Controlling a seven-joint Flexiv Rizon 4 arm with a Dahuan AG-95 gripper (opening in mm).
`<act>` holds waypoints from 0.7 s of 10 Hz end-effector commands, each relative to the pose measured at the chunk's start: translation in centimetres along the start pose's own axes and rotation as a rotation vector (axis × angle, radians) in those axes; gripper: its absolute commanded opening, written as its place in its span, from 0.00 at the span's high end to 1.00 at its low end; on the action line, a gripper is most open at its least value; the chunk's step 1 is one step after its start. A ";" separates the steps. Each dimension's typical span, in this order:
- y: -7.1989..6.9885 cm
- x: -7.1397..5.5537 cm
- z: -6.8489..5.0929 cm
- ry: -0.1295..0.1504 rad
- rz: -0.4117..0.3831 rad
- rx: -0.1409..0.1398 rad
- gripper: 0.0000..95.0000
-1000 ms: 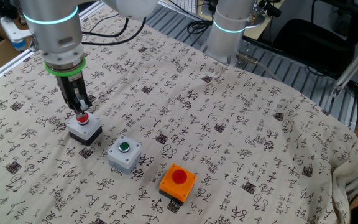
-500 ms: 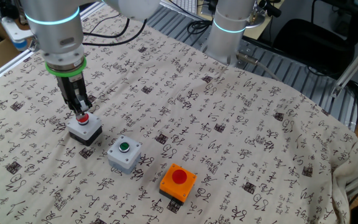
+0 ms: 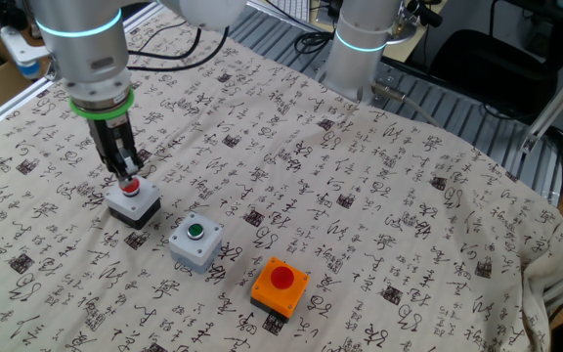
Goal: Press three buttons from left to right in sequence
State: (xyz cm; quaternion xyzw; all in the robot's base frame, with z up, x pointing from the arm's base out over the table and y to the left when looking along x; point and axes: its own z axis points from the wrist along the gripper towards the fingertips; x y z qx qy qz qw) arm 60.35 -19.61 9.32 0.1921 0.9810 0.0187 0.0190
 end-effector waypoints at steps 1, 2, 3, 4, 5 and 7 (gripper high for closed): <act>-0.2 0.0 0.1 0.003 -0.001 -0.023 1.00; -0.4 0.2 -0.4 0.001 0.000 -0.024 1.00; -0.4 0.3 -0.7 -0.001 -0.001 -0.014 1.00; -0.5 0.4 -1.0 -0.003 -0.002 -0.011 1.00; -0.6 0.5 -1.3 -0.002 -0.003 -0.011 1.00; -0.8 0.6 -1.6 -0.001 -0.003 -0.017 1.00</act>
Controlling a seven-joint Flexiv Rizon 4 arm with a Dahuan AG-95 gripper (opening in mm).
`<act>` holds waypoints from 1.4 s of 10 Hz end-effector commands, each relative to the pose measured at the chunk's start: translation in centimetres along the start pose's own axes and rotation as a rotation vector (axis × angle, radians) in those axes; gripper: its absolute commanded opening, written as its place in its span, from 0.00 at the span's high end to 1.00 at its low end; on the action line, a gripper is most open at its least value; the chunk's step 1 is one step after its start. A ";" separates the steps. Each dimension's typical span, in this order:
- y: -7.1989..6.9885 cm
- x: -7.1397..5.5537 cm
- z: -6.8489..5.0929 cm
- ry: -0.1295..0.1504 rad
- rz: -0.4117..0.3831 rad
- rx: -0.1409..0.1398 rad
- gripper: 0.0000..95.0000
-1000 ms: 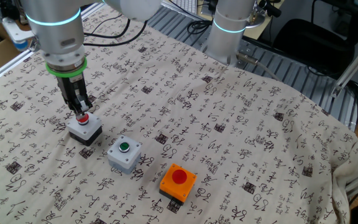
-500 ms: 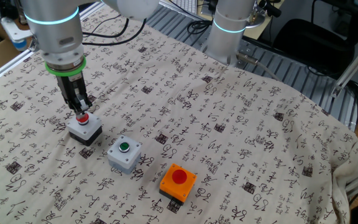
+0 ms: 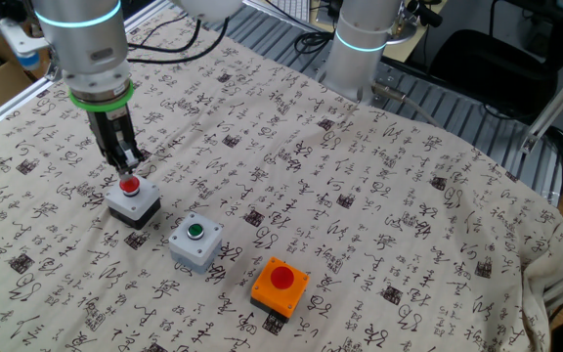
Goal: Press three buttons from left to right in sequence
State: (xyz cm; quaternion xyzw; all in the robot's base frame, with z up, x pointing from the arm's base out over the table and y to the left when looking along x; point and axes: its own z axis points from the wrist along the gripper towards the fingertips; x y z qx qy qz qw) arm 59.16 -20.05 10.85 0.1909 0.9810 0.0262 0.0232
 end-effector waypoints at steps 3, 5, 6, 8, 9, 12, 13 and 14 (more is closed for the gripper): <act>-0.1 0.1 -0.8 0.003 0.002 0.001 1.00; -0.1 0.3 -1.1 0.004 0.008 -0.006 1.00; -0.1 0.4 -1.2 0.003 0.009 -0.007 1.00; 0.0 0.4 -1.2 0.004 0.010 -0.009 1.00; 0.1 0.5 -1.3 0.003 0.012 -0.010 1.00; 1.0 0.9 -1.4 0.001 0.023 -0.002 1.00; 1.5 1.1 -1.3 0.001 0.028 -0.001 1.00; 1.9 1.3 -1.2 0.001 0.033 0.000 1.00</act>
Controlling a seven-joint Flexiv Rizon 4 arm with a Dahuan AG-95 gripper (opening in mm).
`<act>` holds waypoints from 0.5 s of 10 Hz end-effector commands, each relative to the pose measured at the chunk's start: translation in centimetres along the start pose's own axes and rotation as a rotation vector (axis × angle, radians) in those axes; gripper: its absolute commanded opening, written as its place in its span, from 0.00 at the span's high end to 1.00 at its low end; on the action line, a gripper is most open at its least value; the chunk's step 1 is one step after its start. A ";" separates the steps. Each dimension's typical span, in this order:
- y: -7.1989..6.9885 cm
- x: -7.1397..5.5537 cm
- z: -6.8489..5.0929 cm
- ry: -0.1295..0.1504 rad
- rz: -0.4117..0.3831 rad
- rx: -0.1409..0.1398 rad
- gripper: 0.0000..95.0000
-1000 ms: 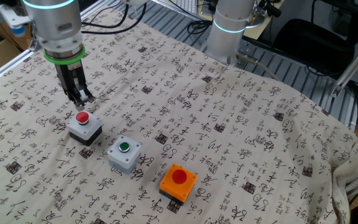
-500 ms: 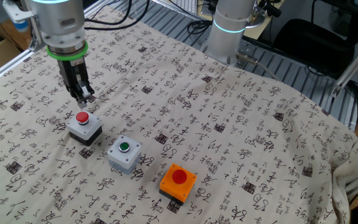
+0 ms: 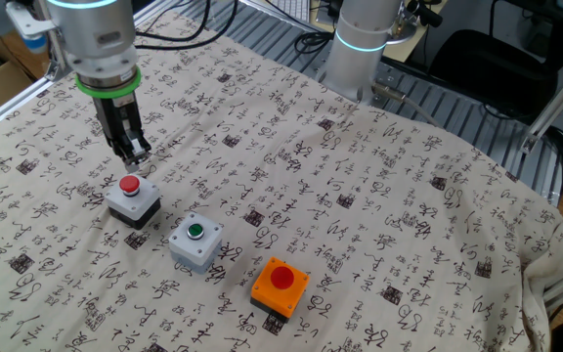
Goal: Press three buttons from left to right in sequence
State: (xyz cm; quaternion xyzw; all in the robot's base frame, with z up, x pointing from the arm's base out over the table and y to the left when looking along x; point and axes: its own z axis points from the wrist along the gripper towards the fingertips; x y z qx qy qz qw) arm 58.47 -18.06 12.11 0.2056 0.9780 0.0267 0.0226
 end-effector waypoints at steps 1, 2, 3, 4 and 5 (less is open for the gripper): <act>0.5 0.1 0.1 0.001 0.007 0.000 1.00; 1.2 0.3 0.3 0.001 0.018 -0.001 1.00; 1.7 0.5 0.4 0.000 0.021 0.000 1.00; 2.1 0.6 0.5 -0.001 0.027 0.003 1.00; 2.6 0.7 0.5 0.000 0.034 0.000 1.00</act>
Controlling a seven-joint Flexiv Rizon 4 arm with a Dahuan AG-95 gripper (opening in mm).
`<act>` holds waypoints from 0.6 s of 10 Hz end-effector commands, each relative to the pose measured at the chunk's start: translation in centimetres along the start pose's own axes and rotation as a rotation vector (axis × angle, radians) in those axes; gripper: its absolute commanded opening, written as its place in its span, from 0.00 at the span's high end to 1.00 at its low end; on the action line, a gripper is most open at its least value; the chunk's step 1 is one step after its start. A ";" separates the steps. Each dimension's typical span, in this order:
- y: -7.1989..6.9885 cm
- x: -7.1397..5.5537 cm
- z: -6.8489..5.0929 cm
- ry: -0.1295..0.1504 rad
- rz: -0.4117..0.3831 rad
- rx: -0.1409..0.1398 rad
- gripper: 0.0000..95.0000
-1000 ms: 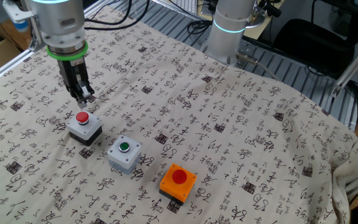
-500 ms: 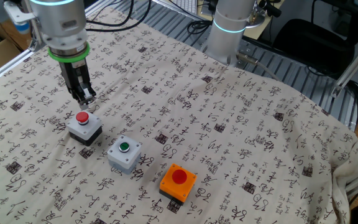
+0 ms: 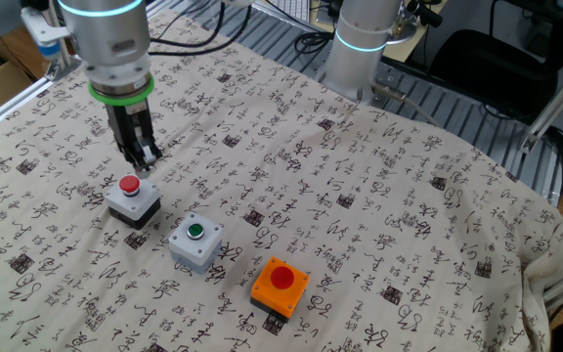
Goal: Press three buttons from left to right in sequence
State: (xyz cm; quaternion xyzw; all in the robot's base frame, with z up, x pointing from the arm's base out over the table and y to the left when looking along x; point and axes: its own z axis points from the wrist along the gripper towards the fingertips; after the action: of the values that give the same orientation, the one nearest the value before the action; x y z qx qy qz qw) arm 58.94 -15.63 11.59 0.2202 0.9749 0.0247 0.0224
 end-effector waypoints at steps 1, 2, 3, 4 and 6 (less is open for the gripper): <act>0.6 0.3 -0.1 0.001 0.009 -0.002 1.00; 1.1 0.4 0.0 0.003 0.016 -0.005 1.00; 1.5 0.6 0.1 0.003 0.019 -0.005 1.00; 1.8 0.7 0.2 0.003 0.026 -0.008 1.00; 2.4 1.0 0.4 0.003 0.035 -0.009 1.00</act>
State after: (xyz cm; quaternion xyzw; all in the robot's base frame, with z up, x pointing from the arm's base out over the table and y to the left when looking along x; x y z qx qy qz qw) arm 59.24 -12.95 11.19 0.2380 0.9706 0.0267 0.0219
